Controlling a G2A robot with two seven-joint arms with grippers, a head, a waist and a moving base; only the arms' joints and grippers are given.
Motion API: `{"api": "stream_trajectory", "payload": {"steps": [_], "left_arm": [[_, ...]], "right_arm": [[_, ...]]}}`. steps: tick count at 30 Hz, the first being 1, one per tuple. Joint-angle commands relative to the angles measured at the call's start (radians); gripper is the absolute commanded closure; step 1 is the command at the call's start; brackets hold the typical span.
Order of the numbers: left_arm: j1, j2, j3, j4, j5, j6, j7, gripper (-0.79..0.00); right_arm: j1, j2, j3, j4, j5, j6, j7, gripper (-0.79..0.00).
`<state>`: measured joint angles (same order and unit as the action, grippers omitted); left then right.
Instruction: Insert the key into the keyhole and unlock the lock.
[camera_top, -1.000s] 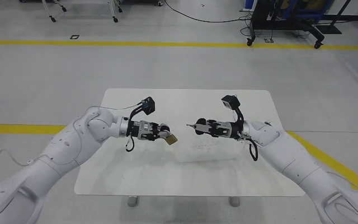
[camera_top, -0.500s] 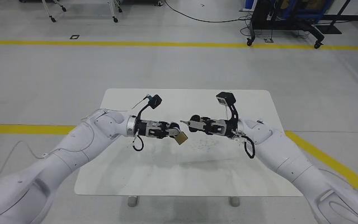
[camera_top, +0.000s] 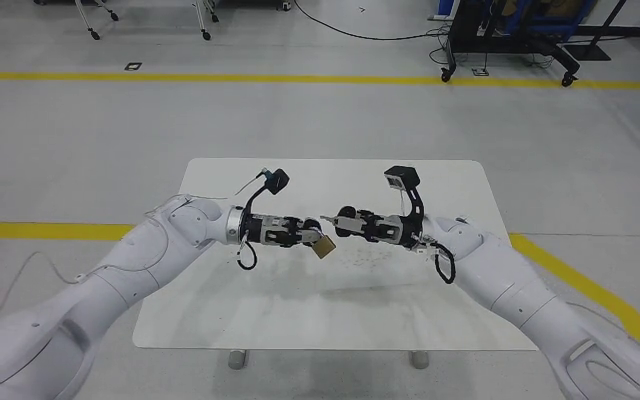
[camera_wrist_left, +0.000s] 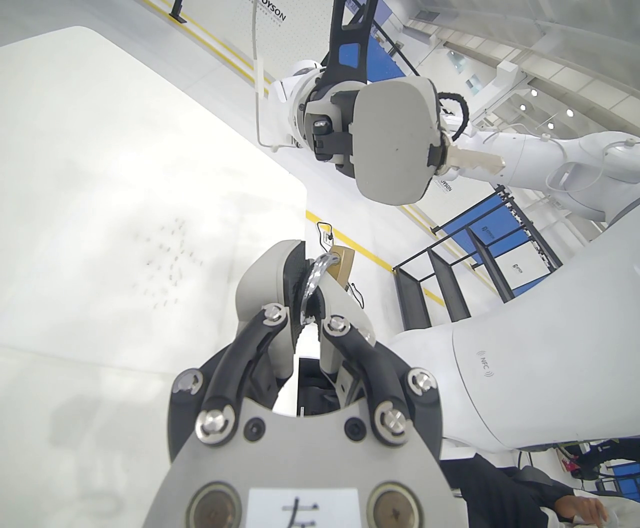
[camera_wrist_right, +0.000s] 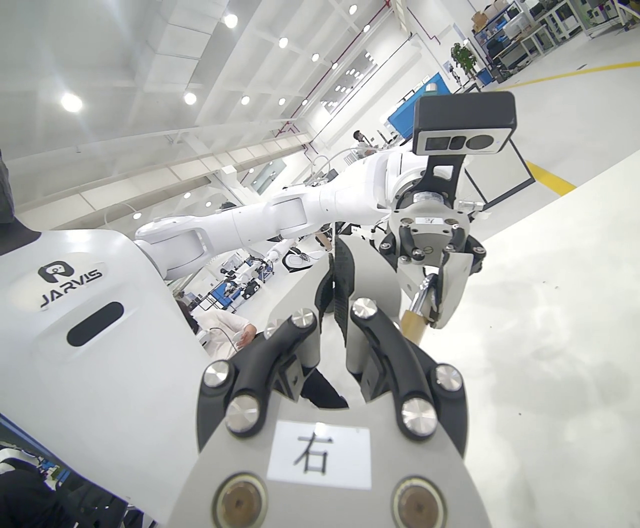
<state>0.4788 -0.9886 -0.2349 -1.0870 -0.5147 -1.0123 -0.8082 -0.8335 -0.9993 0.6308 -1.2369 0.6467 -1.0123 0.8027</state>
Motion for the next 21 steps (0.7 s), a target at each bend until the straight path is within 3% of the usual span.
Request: {"api": "stream_trajectory", "payload": {"steps": [1,6,12,17,21], "left_arm": [[0.000,0.000,0.000,0.000,-0.001,0.000,0.000,0.000],[0.048,0.001,-0.028,-0.016,-0.130,0.043,0.035,0.000],[0.082,-0.017,-0.060,0.033,-0.426,0.127,-0.126,0.000],[0.089,-0.039,-0.098,0.070,-0.501,0.184,-0.183,0.000],[0.097,-0.052,-0.125,0.094,-0.500,0.211,-0.211,0.000]], "right_arm": [[0.000,0.000,0.000,0.000,0.000,0.000,0.000,0.000],[-0.014,0.000,0.019,-0.009,-0.031,0.027,-0.040,0.000],[-0.037,-0.007,0.047,-0.028,-0.106,0.057,-0.095,0.000],[-0.039,-0.016,0.047,-0.037,-0.178,0.102,-0.094,0.000],[-0.051,-0.023,0.061,-0.049,-0.188,0.080,-0.119,0.000]]}}
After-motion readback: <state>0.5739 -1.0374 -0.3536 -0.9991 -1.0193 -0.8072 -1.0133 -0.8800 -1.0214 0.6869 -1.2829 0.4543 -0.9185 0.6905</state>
